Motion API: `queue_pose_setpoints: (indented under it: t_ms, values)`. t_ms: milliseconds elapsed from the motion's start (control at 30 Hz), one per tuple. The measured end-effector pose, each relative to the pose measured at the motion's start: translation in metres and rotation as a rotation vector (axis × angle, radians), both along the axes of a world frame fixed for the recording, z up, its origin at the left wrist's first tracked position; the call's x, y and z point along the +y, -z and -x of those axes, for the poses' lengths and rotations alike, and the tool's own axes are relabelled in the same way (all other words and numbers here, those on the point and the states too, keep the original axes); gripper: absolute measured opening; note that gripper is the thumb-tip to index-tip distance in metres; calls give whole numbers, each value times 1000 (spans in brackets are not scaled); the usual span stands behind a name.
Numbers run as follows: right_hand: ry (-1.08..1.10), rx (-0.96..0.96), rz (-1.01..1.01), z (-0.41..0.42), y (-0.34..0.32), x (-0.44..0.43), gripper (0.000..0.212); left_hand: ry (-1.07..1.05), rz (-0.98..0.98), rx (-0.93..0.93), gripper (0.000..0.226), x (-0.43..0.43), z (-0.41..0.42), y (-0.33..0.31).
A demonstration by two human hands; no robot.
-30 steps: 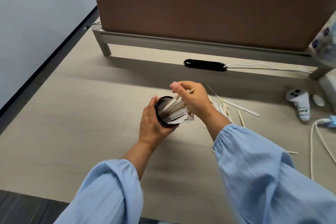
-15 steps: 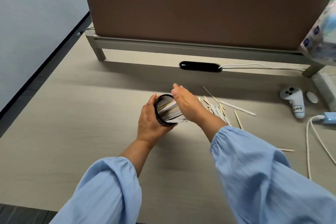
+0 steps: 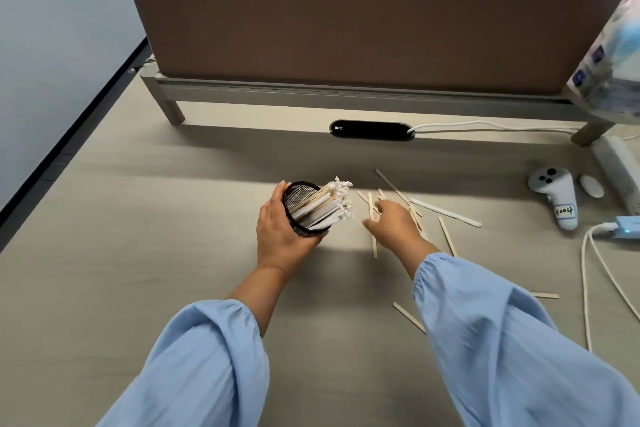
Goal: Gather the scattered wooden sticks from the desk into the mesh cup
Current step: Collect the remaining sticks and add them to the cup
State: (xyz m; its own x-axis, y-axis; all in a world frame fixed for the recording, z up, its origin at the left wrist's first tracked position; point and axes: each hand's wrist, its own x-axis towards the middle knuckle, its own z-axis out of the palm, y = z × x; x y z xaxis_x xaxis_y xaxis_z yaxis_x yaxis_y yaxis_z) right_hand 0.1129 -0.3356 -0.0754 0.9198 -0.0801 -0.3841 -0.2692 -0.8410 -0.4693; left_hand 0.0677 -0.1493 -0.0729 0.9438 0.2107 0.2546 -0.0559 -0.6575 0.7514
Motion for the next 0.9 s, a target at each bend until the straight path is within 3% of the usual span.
queue_pose_setpoints:
  t_ms: [67, 200, 300, 400, 567, 733, 900]
  values:
    - [-96, 28, 150, 2, 11, -1, 73, 4, 10, 4, 102, -5, -8, 2]
    - [-53, 66, 311, -5, 19, -12, 113, 19, 11, 13, 102, -12, -23, 6]
    - [-72, 86, 322, -22, 26, -23, 119, 24, 11, 19, 102, -14, -34, 9]
    - [-103, 8, 299, -38, 29, -27, 96, 33, 20, 24, 101, -18, -46, 10]
    - [-145, -38, 377, -58, 25, -18, 31, 49, 14, 23, 101, -27, -68, 13]
    - [-63, 111, 250, -67, 24, -11, 13, 56, 9, 23, 101, -32, -75, 13]
    - [-94, 202, 245, -69, 17, -6, 11, 56, -6, 18, 100, -29, -74, 13]
